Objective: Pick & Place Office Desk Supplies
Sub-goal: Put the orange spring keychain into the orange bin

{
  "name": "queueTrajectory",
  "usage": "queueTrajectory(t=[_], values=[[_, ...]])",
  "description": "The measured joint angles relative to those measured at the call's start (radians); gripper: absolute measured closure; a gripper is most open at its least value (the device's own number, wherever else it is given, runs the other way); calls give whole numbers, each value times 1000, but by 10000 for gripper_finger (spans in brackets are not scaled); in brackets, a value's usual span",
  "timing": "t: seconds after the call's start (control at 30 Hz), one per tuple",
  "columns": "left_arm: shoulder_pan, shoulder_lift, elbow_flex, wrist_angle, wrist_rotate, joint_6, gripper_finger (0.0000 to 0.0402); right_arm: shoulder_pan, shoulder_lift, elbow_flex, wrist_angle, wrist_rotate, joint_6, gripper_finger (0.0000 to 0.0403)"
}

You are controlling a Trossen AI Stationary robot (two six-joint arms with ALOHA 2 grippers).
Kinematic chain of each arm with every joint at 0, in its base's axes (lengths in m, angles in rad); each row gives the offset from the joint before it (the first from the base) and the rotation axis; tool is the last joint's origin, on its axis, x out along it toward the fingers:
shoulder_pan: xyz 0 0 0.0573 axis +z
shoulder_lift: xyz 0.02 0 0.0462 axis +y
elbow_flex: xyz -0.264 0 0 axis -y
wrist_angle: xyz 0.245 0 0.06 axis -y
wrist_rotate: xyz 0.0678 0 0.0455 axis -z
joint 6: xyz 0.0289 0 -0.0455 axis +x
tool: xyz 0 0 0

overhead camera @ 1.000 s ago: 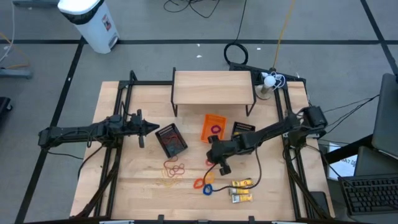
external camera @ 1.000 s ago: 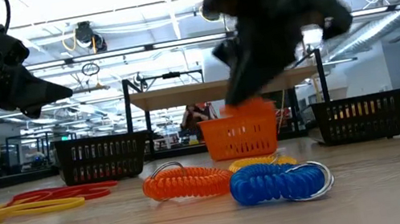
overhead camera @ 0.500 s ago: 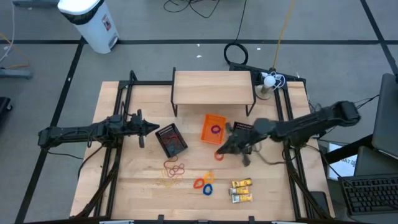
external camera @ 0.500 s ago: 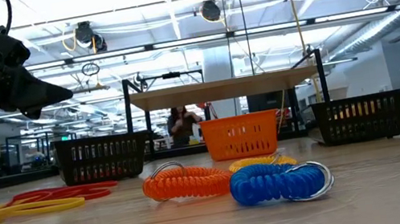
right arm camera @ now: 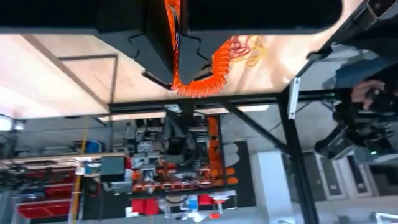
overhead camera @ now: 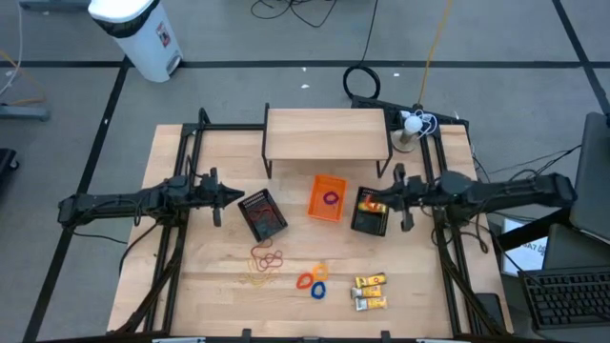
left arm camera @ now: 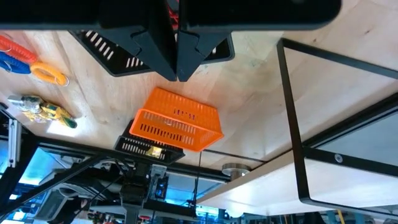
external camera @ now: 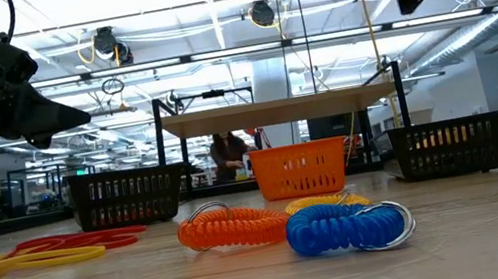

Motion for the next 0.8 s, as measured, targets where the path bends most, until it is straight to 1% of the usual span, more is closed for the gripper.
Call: queueTrajectory(t=[0.1,0.17,0.27,0.37,0.5,0.63,0.8], values=[[0,0,0,0,0,-2,392,-21,-67,-12,-71,0,2,403],[0,0,0,0,0,-3,392,-25,-99,-30,-73,-6,-2,403],[0,0,0,0,0,-3,391,-26,-138,-88,33,-72,14,403],[0,0,0,0,0,-2,391,-26,-170,-147,119,-83,42,403],[0,0,0,0,0,-2,392,-30,-209,-192,113,-73,45,403],[0,0,0,0,0,-5,392,-55,-253,-208,102,-73,50,403],[0,0,0,0,0,-5,391,-105,-315,-209,6,-78,70,403]])
